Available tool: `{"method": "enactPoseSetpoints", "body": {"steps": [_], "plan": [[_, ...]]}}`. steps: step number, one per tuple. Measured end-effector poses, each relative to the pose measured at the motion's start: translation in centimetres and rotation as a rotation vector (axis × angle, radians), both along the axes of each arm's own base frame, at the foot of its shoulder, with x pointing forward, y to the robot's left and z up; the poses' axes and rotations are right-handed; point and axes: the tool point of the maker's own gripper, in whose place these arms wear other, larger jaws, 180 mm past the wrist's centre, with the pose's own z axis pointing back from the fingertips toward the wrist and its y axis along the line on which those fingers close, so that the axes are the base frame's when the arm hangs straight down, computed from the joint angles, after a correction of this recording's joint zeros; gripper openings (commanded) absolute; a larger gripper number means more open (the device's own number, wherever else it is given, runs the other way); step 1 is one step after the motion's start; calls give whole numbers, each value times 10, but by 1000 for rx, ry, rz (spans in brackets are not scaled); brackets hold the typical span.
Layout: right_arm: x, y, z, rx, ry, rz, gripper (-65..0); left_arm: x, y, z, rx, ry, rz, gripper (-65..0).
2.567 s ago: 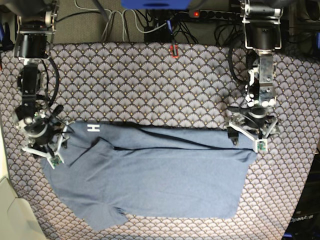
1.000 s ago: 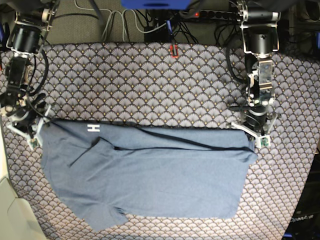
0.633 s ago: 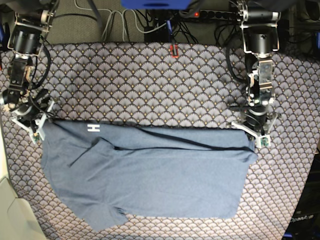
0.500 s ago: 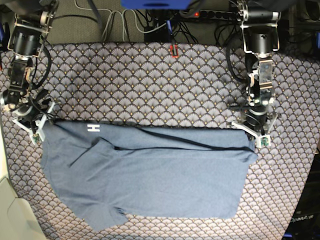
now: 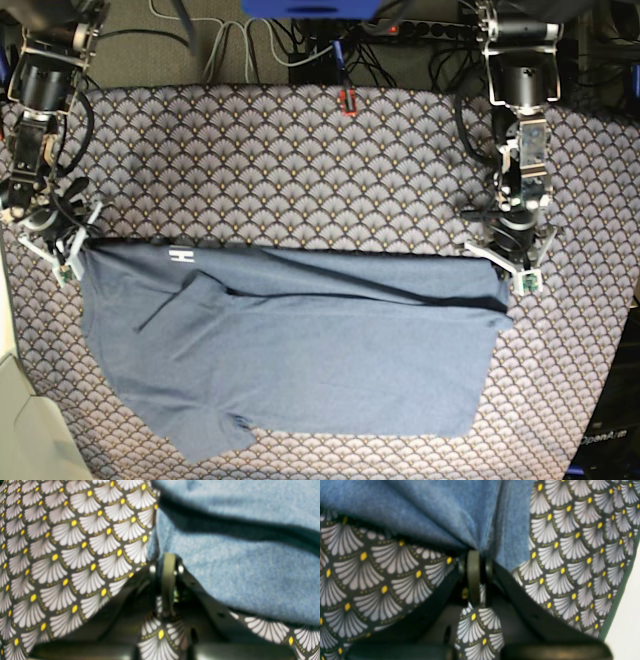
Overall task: Fold the T-shirt properly
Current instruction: 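Drag the folded edge with both grippers back toward the robot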
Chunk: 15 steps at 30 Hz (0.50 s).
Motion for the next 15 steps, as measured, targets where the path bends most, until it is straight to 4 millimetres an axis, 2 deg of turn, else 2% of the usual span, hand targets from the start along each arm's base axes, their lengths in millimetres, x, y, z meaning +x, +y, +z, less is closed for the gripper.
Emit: {"method": "enactPoseSetpoints", "body": {"steps": [9,12,15], "plan": [[4,-5,23,-59,-47,24,-650,-13,0,15,36,-26,-29,-645],[-6,-2,28,-84,-60,49,-650,-21,2,17,42,-4,-29,-645],[-22,1,21,-102,-30,64,-650,-32,2,13,44,27,-29,-645]]}}
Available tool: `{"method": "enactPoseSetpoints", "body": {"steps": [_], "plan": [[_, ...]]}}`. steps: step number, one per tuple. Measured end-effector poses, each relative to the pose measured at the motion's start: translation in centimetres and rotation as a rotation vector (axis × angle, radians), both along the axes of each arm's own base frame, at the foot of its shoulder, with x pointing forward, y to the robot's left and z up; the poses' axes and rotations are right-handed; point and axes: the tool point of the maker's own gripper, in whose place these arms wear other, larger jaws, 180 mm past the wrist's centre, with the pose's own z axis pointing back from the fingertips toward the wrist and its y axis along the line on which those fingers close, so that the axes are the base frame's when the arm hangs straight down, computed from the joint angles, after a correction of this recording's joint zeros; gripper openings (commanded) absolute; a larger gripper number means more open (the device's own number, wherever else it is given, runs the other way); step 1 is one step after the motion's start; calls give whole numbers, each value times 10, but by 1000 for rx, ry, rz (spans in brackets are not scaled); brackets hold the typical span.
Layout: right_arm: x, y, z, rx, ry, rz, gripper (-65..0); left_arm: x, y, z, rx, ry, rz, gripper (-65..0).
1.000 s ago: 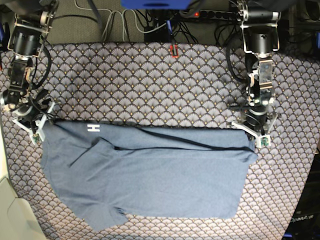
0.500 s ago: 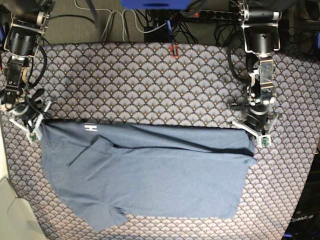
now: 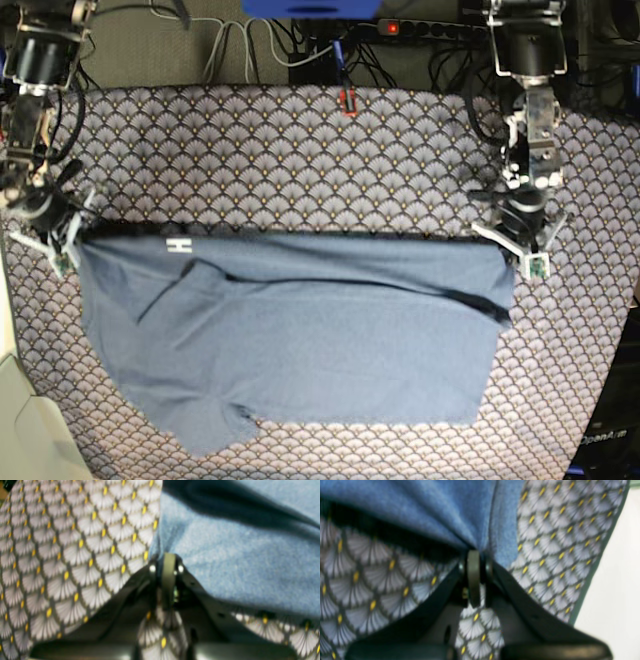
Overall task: Fold the T-shirt properly
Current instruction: 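Drag the folded edge with both grippers back toward the robot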
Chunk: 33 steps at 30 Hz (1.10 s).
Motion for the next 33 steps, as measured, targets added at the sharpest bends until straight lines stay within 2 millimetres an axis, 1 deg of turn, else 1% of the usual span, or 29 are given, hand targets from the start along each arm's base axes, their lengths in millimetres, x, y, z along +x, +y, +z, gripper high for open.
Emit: {"method": "enactPoseSetpoints", "body": {"steps": [5,9,13,16,18,21,25,27,29,33], "plan": [[-16,4,-2,-11,5,22,-650,-10,-4,13,17,-36,-17,-645],[-31,5,-5,-31,27,33,-650,-31,-6,8,29,-17,-26,-645],[-45,-5,-4,-42,31,8,-650,-52,-8,1,32,15,-34,-645],[-51,-8,-4,-31,28,-8,-650,-63,0,5,34,5,-19,-645],[-56,-13,-4,-29,31,-23,-650,-72,5,2,37,21,-4,-645],[-68,-20,-7,-26,41,-51,-650,-86,5,-5,38,50,-8,-645],[-85,-21,-17,-13,70,-76,-650,-100,8,-3,57,64,-29,-645],[-93,-20,-21,-9,84,-74,-650,-105,8,-1,63,64,-29,-645],[-104,-18,-28,-1,103,-80,-650,-111,7,-3,64,74,-33,-645],[-117,-12,-25,-19,115,-66,-650,-125,6,-7,67,98,-38,-645]]}}
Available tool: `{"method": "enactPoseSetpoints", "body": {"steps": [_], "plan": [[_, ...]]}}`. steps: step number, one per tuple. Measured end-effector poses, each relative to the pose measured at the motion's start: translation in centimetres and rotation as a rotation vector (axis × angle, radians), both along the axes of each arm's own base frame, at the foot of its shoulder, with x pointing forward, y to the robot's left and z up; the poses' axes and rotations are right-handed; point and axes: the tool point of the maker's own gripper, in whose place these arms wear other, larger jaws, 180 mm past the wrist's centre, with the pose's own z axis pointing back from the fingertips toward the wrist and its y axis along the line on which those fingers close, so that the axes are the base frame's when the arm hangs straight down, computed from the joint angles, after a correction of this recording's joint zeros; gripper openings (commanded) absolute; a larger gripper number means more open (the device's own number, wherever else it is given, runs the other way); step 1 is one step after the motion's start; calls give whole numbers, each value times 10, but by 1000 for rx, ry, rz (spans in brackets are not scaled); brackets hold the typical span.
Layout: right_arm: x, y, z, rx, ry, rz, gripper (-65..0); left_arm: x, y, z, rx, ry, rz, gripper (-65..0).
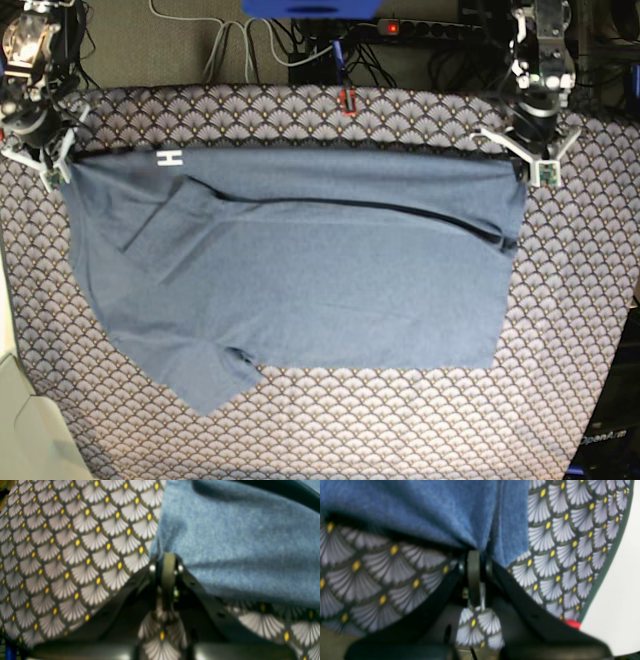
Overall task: Fold the T-shirt properly
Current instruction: 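Drag the folded edge with both grippers back toward the robot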
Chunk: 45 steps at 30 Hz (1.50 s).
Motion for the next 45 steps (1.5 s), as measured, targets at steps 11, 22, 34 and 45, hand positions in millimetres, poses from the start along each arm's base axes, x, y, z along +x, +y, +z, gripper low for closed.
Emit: {"method": "enactPoseSetpoints", "body": {"steps": [11,22,34,45], "plan": [[-22,16,7,-21,14,32,-650,-27,1,-11,7,52,3,-645],[-36,11,4,-25,42,25,-650,-44,13,2,32,49,21,-642],[-36,14,3,-17,41,26,-650,-42,17,6,39,42,31,-640],[-42,11,0,-28,60,25,-495,-44,18,5,46,46,41,-233]]}}
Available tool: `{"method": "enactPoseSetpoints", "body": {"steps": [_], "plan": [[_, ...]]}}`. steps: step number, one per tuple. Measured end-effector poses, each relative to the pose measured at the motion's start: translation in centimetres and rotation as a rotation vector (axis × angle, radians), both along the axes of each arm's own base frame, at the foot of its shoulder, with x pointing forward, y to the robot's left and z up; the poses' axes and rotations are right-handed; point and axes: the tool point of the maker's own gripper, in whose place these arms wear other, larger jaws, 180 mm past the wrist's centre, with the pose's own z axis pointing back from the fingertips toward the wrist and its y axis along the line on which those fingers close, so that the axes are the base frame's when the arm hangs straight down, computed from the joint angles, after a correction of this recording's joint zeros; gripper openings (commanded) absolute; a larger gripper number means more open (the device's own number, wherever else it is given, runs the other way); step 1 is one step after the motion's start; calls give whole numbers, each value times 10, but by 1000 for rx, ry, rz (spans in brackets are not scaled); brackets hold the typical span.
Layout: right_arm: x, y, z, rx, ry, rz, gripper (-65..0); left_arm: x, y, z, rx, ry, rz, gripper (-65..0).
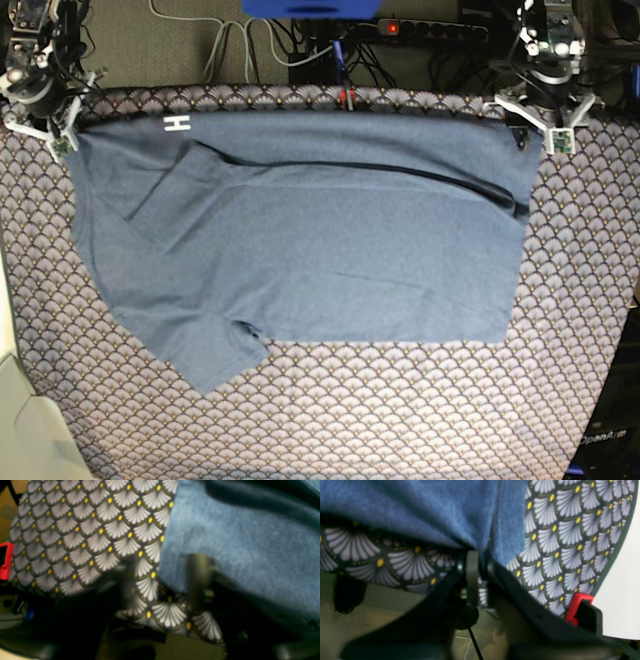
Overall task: Fold the T-shirt properly
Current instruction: 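Drag the folded edge with both grippers back toward the robot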
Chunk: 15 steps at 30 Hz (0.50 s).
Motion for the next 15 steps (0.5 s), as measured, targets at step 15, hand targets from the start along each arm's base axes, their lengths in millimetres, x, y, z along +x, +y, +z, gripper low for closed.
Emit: {"method": "enactPoseSetpoints", "body": {"steps": [15], "plan": [[-9,-47,22,-89,-20,-99,-362,3,25,22,44,-53,59,-163]]}}
